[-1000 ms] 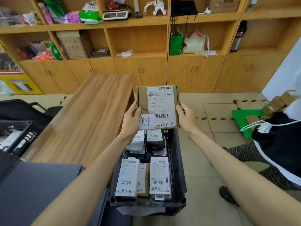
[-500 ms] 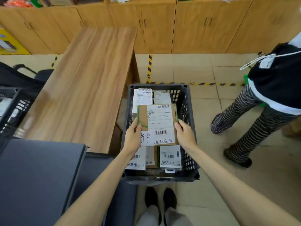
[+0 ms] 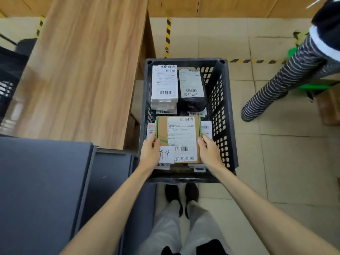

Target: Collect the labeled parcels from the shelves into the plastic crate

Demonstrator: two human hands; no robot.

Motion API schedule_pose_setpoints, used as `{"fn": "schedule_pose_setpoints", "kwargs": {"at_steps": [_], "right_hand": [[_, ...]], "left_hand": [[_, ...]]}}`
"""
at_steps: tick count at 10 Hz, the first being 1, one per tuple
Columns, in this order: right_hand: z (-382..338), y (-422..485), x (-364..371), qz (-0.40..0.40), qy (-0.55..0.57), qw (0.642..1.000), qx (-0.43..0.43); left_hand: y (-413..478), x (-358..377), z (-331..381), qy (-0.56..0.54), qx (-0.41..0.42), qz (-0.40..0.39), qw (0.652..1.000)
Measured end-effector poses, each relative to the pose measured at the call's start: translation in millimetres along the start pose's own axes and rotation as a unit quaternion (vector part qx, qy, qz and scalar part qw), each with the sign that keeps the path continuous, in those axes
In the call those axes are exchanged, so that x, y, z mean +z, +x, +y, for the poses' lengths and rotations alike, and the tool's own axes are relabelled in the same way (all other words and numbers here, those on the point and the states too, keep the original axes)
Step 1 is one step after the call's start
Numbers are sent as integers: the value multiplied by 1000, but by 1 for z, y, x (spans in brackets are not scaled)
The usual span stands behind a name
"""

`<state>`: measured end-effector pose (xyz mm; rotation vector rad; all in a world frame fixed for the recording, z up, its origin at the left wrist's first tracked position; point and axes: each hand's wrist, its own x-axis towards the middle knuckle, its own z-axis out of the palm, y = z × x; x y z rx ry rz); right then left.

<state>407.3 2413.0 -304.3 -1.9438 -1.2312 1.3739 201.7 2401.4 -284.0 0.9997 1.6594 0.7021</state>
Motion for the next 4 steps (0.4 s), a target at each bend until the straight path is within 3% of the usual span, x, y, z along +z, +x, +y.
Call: {"fn": "schedule_pose_setpoints", "kwargs": {"at_steps": [4], "right_hand": [[-3, -1, -4, -15, 1, 1000, 19]], "left_hand": [[3, 3, 0, -17, -8, 11, 1000]]}}
